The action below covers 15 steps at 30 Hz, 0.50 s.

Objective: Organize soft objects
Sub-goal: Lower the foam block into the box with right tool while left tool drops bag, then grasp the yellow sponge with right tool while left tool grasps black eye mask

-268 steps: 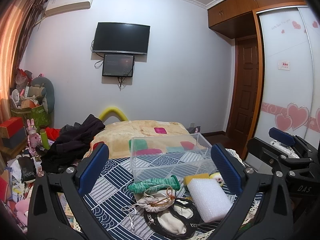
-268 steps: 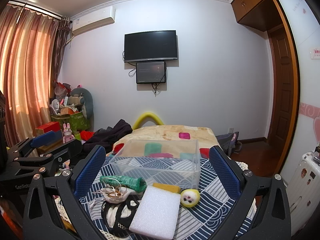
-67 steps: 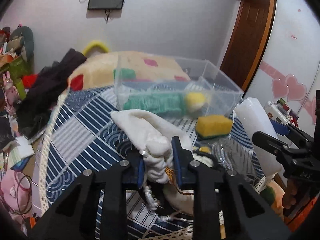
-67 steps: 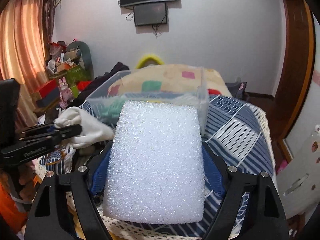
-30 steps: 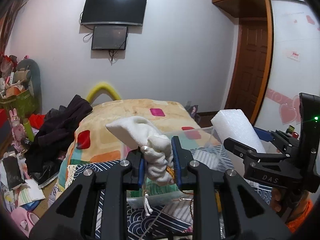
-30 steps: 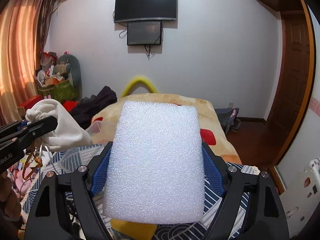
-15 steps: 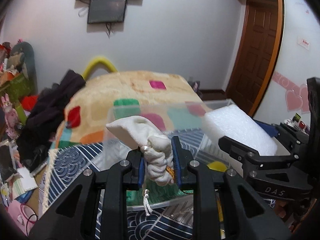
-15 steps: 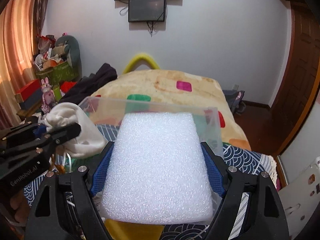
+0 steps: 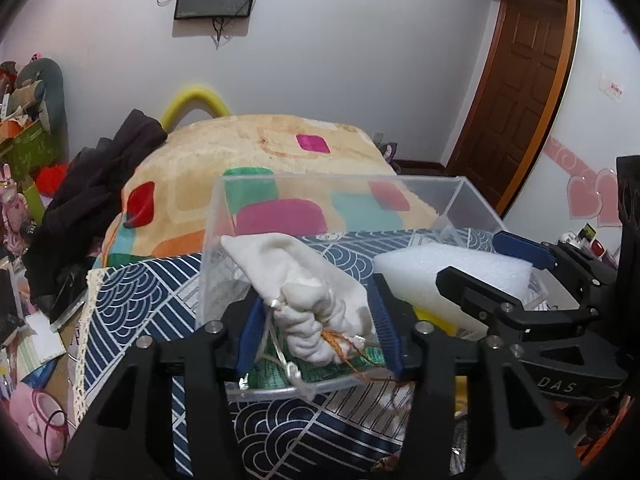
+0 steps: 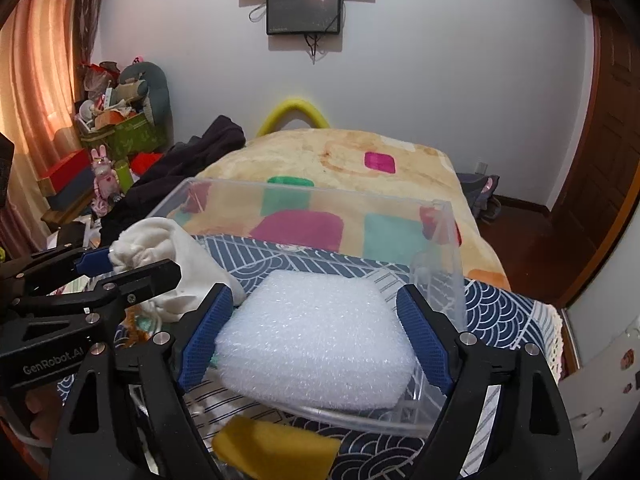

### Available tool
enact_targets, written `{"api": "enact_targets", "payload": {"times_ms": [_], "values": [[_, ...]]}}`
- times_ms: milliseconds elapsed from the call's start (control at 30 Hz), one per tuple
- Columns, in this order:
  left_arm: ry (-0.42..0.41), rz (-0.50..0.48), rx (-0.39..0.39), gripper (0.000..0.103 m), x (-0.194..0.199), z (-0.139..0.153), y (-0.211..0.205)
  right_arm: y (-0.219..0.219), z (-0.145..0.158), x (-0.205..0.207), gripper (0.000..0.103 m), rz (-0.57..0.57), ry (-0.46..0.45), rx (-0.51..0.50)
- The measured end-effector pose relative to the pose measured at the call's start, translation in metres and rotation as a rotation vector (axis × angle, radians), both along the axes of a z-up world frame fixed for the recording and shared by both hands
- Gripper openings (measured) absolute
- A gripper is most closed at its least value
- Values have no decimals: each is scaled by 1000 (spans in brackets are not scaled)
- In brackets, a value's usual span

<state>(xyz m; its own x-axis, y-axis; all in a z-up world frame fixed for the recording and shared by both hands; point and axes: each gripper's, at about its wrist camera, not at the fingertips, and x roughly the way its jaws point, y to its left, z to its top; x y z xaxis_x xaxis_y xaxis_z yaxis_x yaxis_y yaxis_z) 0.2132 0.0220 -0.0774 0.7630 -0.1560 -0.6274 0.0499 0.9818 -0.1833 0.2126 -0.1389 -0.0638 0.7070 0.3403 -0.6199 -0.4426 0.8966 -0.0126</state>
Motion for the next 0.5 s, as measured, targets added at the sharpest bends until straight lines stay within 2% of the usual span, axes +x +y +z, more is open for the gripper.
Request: {"api": "enact_targets", "payload": {"times_ms": [67, 400, 500], "values": [[-15, 1, 3, 57, -5, 5, 1, 0, 4, -2, 84, 3, -15, 8], [-118, 2, -4, 71, -46, 37, 4, -11, 27, -31, 89, 13, -114, 60], [-156, 11, 19, 80, -61, 46, 4, -13, 31, -39, 91, 11, -139, 75]]}}
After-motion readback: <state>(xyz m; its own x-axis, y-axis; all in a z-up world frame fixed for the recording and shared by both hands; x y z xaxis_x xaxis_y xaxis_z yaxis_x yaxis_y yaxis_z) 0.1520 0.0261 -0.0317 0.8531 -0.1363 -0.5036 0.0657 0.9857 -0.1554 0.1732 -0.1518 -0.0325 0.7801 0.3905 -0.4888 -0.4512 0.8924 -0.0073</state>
